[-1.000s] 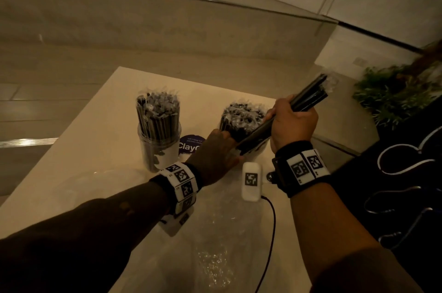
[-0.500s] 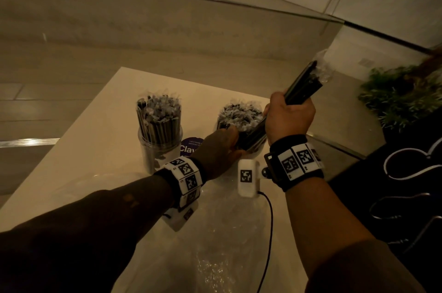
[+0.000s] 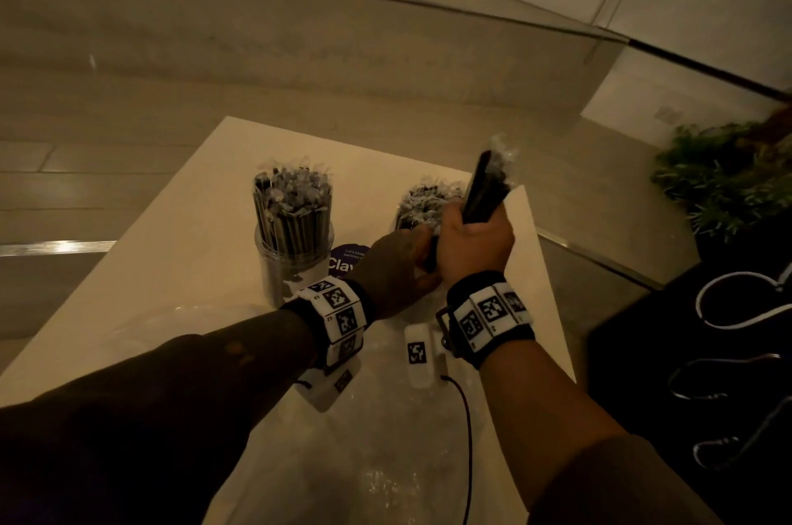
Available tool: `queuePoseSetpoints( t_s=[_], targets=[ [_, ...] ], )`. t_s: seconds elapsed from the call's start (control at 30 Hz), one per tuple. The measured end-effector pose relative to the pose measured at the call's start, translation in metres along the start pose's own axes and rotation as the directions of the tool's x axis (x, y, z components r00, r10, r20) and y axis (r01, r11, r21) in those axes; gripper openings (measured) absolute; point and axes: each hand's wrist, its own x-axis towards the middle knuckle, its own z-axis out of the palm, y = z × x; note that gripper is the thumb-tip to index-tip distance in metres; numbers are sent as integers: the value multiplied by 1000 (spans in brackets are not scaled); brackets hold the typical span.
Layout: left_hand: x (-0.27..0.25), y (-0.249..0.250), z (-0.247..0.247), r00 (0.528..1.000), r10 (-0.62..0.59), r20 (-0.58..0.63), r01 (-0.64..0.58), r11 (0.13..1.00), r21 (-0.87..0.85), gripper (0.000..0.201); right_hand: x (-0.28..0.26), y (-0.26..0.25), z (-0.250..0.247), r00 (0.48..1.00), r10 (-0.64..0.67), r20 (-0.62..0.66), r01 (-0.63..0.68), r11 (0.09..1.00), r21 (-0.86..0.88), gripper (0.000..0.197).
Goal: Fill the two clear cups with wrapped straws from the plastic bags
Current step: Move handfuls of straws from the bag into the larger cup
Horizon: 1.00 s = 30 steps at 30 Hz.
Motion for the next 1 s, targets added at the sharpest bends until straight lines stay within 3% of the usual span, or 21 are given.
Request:
queuePoseSetpoints(
  t_s=[0.1,0.17,0.23,0.3,0.33,0.4,0.43,0.53,0.77,1.0],
  targets=[
    [0,-1,2,1000,3,0,-3,999,-32,44,-9,2,-1,996,-18,88,21,999,-39,34],
    [-1,-3,3,1000,23,4,-23,1000,-11,47,-7,-10,-15,992,-41,119,40,999,13,51],
    [-2,-3,4,999,-11,34,10,999,42,56,3,-35,-35,976,-215,46,215,977,7,67],
    [-2,-6,5,997,-66,50,61,994,94,61,15,-59,-48,878,-473,78,479,869,-125,61],
    [-1,-6,5,997,-61,39,57,994,97,57,21,-67,-47,823,-532,198,567,791,-229,53],
    [-1,-8,6,999,-31,14,29,995,91,42,28,-70,-40,755,-468,458,648,638,-415,45],
    [-2,-8,6,1000,-25,8,25,996,89,36,28,-67,-36,749,-415,516,651,602,-462,43],
    [-10,-8,7,998,-27,-51,30,998,60,26,25,-53,-29,775,-386,501,625,591,-510,36],
    [-21,-10,11,986,2,-164,-5,1000,-18,21,11,-12,-10,835,-166,525,506,606,-614,46],
    [-31,0,10,956,46,-291,-61,997,-40,19,-6,21,-9,830,-54,555,526,404,-748,54]
  ],
)
